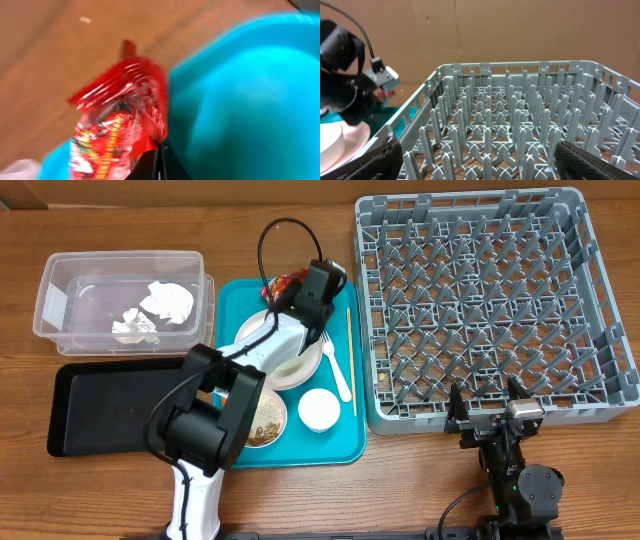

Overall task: Sort waste into correct bins and load items into the dishwasher
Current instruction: 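Lift the red wrapper and carry it left over the clear bin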

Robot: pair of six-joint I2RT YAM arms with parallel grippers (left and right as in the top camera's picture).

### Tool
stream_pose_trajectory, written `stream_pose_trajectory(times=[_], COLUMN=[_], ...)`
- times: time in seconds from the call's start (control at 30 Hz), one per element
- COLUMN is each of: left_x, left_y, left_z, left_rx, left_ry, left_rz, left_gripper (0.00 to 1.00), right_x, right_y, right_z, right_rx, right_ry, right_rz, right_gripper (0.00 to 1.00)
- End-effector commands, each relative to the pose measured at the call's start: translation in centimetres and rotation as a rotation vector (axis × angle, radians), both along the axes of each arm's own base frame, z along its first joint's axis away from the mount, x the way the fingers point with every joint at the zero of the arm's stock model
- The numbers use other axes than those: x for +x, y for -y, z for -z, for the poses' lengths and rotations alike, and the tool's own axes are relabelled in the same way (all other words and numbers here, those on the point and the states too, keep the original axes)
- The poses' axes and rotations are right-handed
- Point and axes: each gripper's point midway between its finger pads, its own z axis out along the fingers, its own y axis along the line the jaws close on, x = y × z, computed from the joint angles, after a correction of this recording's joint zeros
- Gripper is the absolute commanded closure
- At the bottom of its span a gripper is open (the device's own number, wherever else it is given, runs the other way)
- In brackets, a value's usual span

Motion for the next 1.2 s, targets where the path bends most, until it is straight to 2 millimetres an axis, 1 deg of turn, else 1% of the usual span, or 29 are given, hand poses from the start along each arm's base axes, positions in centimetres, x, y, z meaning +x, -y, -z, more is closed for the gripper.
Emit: stream_pose_trajectory(times=[0.0,0.17,0.27,0.33,0.4,0.47,0.53,0.6,0.73,0.87,0.93,1.17], left_x=[0.9,-0.3,-1.5,-2.4,-3.2,-3.7,-4.0,-4.2,-4.3,-5.1,-5.6,-6.9], left_y=[-0.3,-0.8,-1.4,-2.0,-3.3,-4.5,-6.1,-8.2,-13.9,-20.6,-23.6,-30.2], left_z=[-8.5,-14.8,-18.2,-20.0,-21.9,-22.7,-23.1,-23.1,-21.7,-20.2,-19.4,-16.4], left_rx=[-0.046,-0.160,-0.186,-0.193,-0.192,-0.185,-0.169,-0.154,-0.117,-0.136,-0.175,-0.406], left_ry=[0.171,0.249,0.285,0.302,0.325,0.326,0.317,0.304,0.245,0.195,0.163,0.065], left_rz=[-0.070,-0.099,-0.098,-0.102,-0.130,-0.147,-0.169,-0.209,-0.332,-0.508,-0.575,-0.689], left_gripper=[0.96,0.96,0.96,0.96,0.96,0.96,0.96,0.96,0.96,0.96,0.96,0.96], right_x=[0.0,0.0,0.0,0.0,0.0,0.0,0.0,0.0,0.0,0.0,0.0,0.0], right_y=[0.0,0.0,0.0,0.0,0.0,0.0,0.0,0.0,0.0,0.0,0.0,0.0], right_z=[0.2,0.2,0.2,0.2,0.2,0.2,0.2,0.2,0.2,0.2,0.2,0.2], right_rx=[-0.001,-0.001,-0.001,-0.001,-0.001,-0.001,-0.001,-0.001,-0.001,-0.001,-0.001,-0.001], right_ry=[0.005,0.005,0.005,0.005,0.005,0.005,0.005,0.005,0.005,0.005,0.005,0.005], right_rz=[0.002,0.002,0.002,0.002,0.002,0.002,0.002,0.002,0.002,0.002,0.002,0.002], right_gripper=[0.00,0.00,0.00,0.00,0.00,0.00,0.00,0.00,0.00,0.00,0.00,0.00])
